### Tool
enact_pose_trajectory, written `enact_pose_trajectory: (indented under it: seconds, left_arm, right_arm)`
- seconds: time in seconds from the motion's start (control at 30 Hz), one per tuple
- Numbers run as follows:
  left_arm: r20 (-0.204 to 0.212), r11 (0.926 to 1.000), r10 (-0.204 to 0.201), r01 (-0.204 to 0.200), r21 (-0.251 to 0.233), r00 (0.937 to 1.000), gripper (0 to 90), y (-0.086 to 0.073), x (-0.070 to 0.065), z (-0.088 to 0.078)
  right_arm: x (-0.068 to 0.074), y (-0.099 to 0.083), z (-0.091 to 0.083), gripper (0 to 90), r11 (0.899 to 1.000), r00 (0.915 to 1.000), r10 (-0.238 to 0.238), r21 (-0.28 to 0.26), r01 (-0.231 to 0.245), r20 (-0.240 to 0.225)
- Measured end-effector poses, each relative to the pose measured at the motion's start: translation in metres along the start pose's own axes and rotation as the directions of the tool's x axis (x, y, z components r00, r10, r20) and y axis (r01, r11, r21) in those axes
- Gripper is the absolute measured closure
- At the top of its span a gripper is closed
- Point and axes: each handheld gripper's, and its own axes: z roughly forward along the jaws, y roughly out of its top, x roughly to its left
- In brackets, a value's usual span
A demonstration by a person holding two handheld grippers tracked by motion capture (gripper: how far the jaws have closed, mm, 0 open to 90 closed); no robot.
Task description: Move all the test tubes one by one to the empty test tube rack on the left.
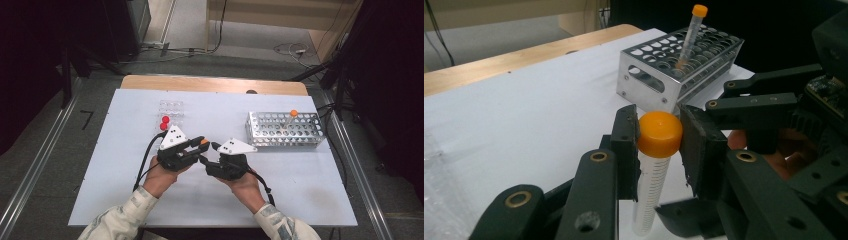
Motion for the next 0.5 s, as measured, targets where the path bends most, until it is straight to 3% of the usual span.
enact_pose_trajectory:
  seconds: [0.13, 0.5]
  left_arm:
    - [-0.012, 0.9994, -0.029, 0.029, -0.016, 0.9995, 70.2, 0.007, 0.011, -0.012]
    - [-0.075, 0.9945, -0.088, 0.084, -0.063, 0.9933, 70.2, 0.025, 0.042, -0.054]
  right_arm:
    - [-0.005, -0.001, -0.002, 26.3, 1.000, 0.9999, 0.002, 0.014, -0.002, 0.013]
    - [-0.019, -0.005, -0.009, 25.7, 1.000, 0.9987, 0.023, 0.020, -0.024, 0.044]
